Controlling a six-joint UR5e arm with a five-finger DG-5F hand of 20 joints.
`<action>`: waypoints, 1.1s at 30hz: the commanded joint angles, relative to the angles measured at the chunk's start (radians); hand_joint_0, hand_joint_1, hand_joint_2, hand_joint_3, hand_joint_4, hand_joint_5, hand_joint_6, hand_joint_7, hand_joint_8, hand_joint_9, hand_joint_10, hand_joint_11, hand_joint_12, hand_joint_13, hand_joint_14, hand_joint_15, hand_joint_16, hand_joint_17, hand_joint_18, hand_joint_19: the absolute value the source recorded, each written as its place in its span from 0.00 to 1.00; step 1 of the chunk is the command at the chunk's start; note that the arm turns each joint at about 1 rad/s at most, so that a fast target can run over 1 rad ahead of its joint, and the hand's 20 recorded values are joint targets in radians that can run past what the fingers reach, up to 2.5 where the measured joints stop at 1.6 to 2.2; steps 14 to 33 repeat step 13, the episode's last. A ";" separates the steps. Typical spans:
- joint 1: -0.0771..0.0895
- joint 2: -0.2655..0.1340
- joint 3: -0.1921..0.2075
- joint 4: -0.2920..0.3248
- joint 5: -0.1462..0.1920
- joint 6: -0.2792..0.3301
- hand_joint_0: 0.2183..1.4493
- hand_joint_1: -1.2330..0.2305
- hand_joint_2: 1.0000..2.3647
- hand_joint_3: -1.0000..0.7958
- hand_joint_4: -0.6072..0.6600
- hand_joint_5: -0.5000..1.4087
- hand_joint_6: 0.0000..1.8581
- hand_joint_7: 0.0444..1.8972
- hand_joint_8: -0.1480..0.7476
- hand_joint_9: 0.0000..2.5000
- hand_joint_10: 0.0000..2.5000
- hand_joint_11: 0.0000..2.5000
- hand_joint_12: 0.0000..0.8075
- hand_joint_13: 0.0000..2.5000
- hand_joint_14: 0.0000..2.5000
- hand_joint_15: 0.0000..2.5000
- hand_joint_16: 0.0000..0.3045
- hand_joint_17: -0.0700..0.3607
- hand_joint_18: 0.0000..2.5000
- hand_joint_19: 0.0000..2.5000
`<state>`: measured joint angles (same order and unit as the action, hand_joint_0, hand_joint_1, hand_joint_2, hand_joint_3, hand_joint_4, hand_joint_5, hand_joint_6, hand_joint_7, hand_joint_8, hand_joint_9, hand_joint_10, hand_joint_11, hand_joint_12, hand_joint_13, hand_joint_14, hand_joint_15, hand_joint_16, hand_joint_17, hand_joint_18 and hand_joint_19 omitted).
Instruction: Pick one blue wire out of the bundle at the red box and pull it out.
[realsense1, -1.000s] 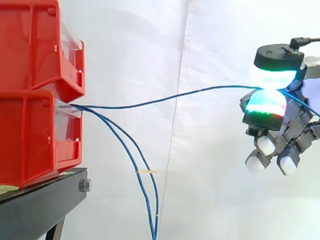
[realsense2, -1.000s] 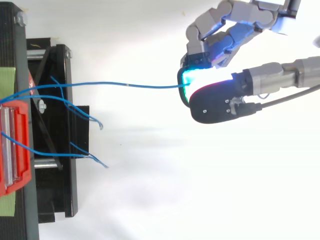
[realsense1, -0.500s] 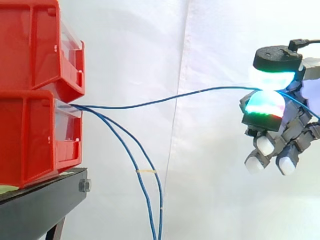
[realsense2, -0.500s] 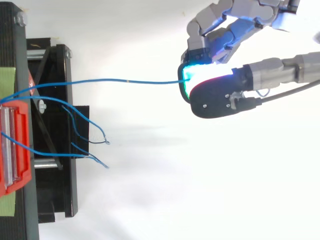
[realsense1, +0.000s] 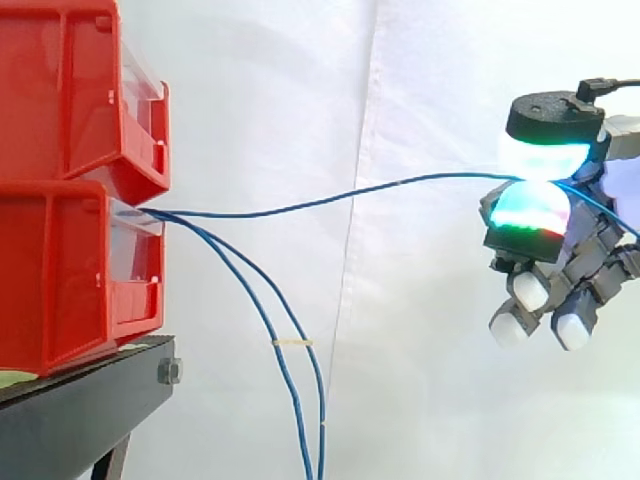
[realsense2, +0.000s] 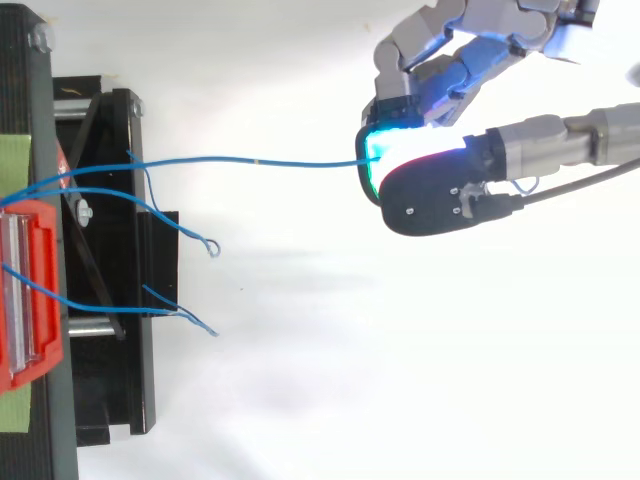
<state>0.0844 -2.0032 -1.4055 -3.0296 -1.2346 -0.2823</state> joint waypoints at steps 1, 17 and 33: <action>0.000 0.000 -0.001 0.000 0.000 0.000 0.30 0.40 0.01 0.52 0.68 0.18 0.47 0.56 0.62 0.38 0.01 0.25 0.58 0.23 0.00 0.09 0.21 0.49 0.26 0.17; 0.000 0.000 -0.001 0.000 0.001 0.000 0.31 0.40 0.01 0.51 0.68 0.18 0.47 0.56 0.61 0.37 0.01 0.25 0.58 0.23 0.00 0.09 0.21 0.49 0.25 0.16; 0.000 0.000 -0.001 0.000 0.001 0.000 0.31 0.40 0.01 0.51 0.68 0.18 0.47 0.56 0.61 0.37 0.01 0.25 0.58 0.23 0.00 0.09 0.21 0.49 0.25 0.16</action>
